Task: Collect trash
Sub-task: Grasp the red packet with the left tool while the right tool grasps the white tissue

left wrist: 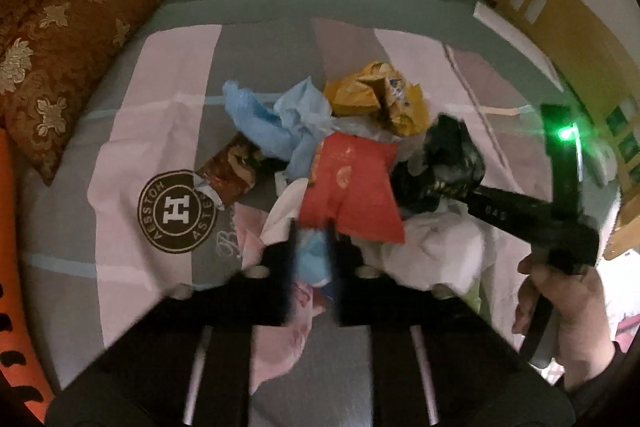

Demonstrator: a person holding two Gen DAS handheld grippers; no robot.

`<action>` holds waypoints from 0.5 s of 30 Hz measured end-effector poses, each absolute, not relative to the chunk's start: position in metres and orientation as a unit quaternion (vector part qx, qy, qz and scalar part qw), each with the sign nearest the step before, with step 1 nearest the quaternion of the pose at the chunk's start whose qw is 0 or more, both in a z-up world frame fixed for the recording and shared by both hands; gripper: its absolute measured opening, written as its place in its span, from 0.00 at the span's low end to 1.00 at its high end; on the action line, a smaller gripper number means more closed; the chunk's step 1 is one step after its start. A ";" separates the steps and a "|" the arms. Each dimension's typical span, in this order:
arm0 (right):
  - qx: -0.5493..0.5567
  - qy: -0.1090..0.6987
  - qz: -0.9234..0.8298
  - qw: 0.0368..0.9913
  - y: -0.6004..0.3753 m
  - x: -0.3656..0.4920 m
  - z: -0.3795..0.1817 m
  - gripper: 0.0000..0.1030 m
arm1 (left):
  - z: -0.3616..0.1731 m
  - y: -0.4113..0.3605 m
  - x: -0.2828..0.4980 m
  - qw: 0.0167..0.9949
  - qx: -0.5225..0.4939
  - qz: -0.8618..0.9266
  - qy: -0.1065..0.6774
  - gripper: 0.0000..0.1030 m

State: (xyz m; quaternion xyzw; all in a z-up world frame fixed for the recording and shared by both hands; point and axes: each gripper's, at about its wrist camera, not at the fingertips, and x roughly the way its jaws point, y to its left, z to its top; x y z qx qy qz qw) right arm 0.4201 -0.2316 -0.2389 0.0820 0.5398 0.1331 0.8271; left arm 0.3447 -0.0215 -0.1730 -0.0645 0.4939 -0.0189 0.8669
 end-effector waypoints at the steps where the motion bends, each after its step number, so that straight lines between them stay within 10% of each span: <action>1: 0.083 0.535 0.131 0.830 -0.235 0.417 -0.233 0.20 | -0.169 -0.019 0.341 0.872 -0.066 -0.017 0.484 0.06; 11: 0.115 0.412 0.158 0.890 -0.272 0.337 -0.115 0.19 | -0.096 0.004 0.279 0.912 -0.085 -0.032 0.400 0.02; 12: 0.114 0.405 0.162 0.893 -0.272 0.326 -0.107 0.19 | -0.101 0.002 0.280 0.907 -0.083 -0.036 0.411 0.11; 15: 0.108 0.387 0.171 0.900 -0.265 0.306 -0.090 0.19 | -0.119 -0.007 0.287 0.898 -0.077 -0.056 0.429 0.90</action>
